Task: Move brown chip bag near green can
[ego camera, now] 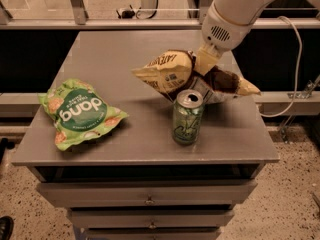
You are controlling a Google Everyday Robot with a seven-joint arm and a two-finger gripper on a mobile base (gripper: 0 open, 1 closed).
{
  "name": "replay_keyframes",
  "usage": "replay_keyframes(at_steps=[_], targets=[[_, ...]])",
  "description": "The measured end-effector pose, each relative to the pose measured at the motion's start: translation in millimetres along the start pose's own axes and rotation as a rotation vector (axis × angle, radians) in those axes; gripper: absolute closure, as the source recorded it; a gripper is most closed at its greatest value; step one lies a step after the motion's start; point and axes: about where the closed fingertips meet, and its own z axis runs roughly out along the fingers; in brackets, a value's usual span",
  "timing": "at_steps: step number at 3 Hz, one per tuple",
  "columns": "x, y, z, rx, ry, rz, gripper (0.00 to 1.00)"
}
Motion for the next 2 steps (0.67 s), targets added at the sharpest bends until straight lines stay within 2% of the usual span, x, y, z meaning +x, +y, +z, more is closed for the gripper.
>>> replay_keyframes(at_steps=[1,2], targets=[[14.9,12.3,10.4,-0.032,0.042,0.020,0.77],[21.4,14.3,12.9,-0.038,0.057,0.031,0.54]])
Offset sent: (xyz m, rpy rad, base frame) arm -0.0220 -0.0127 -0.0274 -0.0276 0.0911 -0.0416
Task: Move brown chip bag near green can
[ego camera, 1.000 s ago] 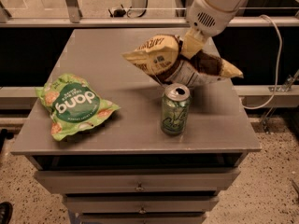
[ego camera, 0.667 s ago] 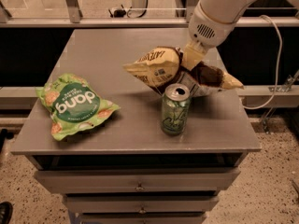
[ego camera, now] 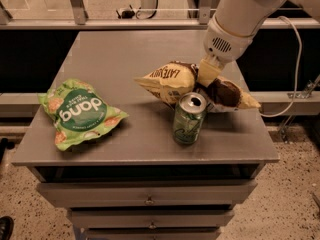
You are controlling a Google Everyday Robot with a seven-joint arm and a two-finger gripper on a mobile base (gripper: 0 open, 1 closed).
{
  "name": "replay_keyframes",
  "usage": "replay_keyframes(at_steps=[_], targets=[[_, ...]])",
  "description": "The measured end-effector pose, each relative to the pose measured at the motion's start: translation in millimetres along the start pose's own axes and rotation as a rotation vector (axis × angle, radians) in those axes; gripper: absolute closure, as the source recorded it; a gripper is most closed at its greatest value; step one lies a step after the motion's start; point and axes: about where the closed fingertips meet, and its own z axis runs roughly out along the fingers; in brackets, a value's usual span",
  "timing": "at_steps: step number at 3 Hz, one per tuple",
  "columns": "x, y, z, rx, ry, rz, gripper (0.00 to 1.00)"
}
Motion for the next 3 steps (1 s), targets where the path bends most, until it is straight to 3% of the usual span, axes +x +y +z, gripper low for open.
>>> replay_keyframes(at_steps=[1,2,3], targets=[[3.1,-2.1,4.4,-0.010,0.009,0.015,0.31],[6.0,-8.0,10.1,-0.011,-0.043,0.123,0.19],[1.2,-13.4,17.1,0.008,-0.115,0.208,0.42]])
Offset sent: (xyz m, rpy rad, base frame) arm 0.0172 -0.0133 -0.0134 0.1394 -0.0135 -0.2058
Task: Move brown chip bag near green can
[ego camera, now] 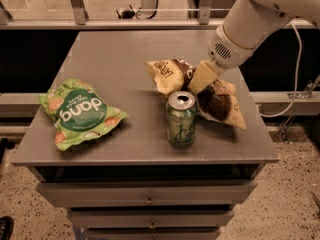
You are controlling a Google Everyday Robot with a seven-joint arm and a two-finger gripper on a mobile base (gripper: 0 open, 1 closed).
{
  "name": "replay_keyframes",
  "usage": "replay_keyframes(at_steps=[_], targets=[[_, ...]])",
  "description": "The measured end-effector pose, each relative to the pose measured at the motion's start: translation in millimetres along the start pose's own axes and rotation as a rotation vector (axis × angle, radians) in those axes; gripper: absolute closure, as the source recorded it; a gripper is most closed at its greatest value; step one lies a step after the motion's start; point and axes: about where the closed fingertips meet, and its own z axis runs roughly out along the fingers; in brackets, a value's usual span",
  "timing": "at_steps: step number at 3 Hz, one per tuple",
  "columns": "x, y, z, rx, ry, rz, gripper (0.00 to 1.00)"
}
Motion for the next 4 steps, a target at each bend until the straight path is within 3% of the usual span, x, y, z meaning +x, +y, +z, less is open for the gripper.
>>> replay_keyframes(at_steps=[1,2,3,4], targets=[[-1.9,-4.0,4.1,0.017,-0.040,0.045,0.64],[-3.4,-7.7,6.1,0.031,-0.064,0.071,0.63],[-10.7,-13.8,-7.0,0.059,-0.083,0.088,0.32],[-18.4,-19.2,-23.1,0.082,-0.104,0.110,0.08]])
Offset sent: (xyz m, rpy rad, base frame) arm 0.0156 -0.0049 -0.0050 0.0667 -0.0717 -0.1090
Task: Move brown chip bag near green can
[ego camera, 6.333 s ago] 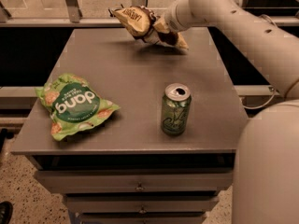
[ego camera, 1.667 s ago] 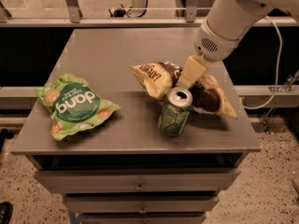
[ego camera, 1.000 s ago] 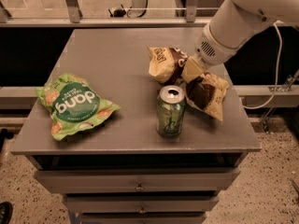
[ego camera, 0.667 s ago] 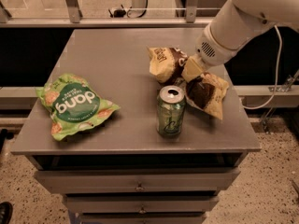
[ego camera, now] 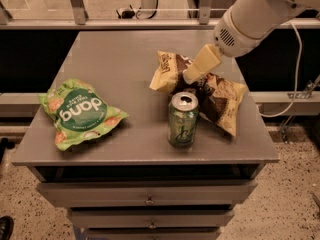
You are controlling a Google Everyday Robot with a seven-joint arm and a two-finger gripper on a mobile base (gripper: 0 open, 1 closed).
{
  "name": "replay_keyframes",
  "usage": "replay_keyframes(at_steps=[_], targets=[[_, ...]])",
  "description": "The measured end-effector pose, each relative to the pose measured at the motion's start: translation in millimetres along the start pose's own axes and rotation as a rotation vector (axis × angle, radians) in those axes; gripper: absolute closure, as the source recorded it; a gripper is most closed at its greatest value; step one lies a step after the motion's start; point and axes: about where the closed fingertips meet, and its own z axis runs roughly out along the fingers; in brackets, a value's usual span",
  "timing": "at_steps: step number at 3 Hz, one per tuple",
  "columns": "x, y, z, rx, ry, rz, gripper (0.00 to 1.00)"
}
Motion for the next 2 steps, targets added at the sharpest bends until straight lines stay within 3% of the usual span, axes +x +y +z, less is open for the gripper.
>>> replay_keyframes(at_steps=[1,2], targets=[[-10.2,1.0,-13.2,0.008,-0.025,0.012,0.00],[-17.6,-3.0,-30.6,0.027,-0.046,0.015,0.00]])
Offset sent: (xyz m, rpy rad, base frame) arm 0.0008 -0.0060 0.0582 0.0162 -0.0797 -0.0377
